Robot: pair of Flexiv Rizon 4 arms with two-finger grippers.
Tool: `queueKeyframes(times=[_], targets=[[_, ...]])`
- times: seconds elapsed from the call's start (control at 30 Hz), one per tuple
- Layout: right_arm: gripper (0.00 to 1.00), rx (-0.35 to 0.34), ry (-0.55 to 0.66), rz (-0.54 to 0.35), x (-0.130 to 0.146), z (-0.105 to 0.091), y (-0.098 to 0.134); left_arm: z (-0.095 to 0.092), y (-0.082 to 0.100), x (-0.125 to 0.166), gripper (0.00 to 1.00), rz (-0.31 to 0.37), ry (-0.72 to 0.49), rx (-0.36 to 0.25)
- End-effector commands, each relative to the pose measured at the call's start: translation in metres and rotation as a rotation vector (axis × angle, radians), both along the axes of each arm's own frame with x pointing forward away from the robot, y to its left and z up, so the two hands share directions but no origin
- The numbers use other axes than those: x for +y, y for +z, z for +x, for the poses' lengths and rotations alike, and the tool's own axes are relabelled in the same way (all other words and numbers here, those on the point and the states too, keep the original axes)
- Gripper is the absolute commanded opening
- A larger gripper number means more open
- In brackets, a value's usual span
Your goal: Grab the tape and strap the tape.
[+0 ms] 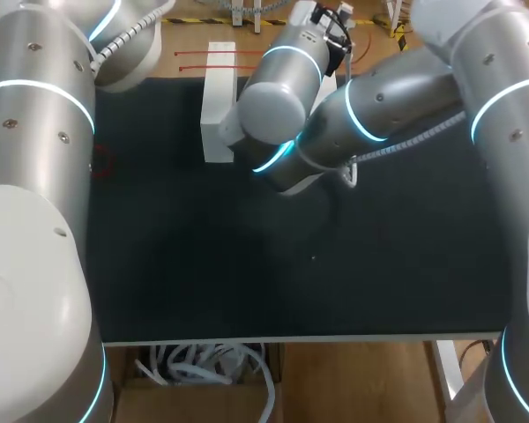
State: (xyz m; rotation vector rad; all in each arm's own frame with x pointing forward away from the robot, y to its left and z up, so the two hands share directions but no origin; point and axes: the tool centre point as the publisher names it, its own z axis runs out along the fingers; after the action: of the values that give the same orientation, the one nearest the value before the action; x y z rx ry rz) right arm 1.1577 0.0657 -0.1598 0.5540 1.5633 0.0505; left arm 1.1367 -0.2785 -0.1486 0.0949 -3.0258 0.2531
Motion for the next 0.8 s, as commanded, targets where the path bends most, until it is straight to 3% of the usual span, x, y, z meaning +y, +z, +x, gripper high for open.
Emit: queueKeyframes(times=[0.03, 0.8], targets=[[0.0, 0.005, 0.002, -0.001, 0.0032, -0.001, 0.001, 0.0066, 0.0033, -0.0025, 0.0, 0.011, -0.003, 0.016], [0.0, -0.016, -0.004, -0.007, 0.0045, -0.0106, 0.008, 0.0066, 0.0033, -0.0025, 0.0, 0.011, -0.003, 0.016]])
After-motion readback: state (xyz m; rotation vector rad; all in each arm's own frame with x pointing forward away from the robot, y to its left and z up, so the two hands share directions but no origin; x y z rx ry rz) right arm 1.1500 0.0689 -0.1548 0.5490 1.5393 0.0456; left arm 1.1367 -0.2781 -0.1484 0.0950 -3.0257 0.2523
